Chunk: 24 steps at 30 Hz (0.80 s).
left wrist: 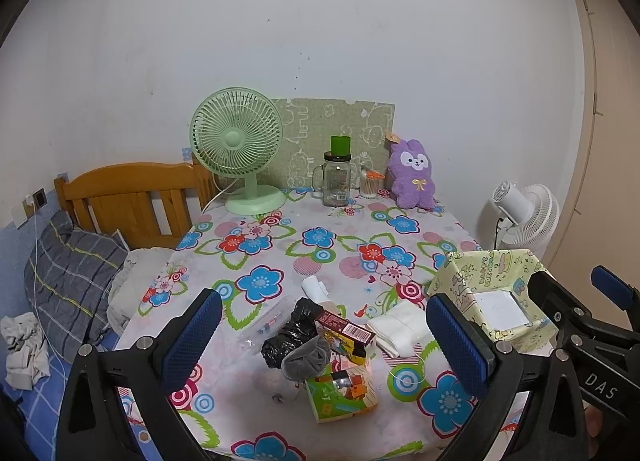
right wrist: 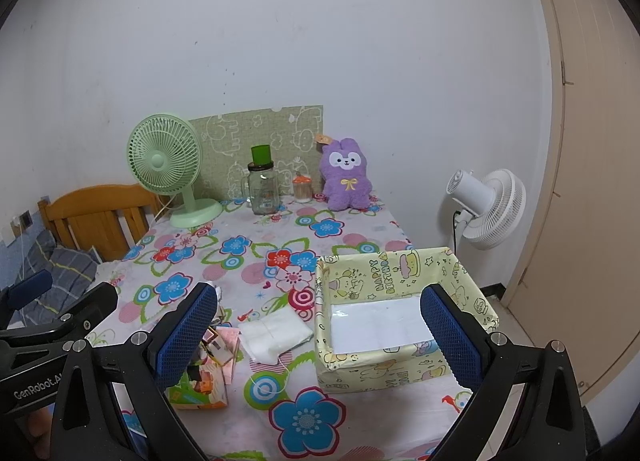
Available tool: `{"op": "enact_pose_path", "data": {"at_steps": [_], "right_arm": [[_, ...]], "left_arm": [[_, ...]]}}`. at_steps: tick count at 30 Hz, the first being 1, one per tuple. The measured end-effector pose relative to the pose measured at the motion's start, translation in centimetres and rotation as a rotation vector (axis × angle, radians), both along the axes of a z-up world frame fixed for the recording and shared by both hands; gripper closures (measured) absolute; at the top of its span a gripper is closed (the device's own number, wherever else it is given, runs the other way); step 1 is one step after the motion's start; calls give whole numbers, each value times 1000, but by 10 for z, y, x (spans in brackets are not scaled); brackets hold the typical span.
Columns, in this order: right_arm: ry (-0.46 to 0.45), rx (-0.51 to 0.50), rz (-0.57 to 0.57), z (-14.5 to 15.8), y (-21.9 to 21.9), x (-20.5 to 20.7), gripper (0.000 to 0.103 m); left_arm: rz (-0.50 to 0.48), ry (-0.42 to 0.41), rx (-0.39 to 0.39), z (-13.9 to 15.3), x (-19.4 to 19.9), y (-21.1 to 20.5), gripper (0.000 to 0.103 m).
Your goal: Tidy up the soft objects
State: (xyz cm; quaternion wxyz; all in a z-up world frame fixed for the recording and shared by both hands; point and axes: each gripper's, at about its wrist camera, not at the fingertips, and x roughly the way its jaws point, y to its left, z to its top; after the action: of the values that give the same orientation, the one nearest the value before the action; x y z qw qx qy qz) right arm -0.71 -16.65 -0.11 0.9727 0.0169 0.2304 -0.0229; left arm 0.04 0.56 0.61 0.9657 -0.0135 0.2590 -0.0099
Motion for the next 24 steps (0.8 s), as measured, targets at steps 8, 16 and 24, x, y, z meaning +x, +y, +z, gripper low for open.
{"op": "enact_pose_path", "data": {"at_steps": [8, 16, 24], "right_arm": [[0, 2, 1, 1, 0, -1, 0], [0, 3, 1, 0, -1, 0, 0], [-4, -1, -2, 1, 0, 0, 0]], "left_arm": [[-1, -1, 1, 0, -1, 1, 0], [-1, 0, 1, 0, -1, 0, 0], [1, -1, 1, 0, 0, 0, 0]]}}
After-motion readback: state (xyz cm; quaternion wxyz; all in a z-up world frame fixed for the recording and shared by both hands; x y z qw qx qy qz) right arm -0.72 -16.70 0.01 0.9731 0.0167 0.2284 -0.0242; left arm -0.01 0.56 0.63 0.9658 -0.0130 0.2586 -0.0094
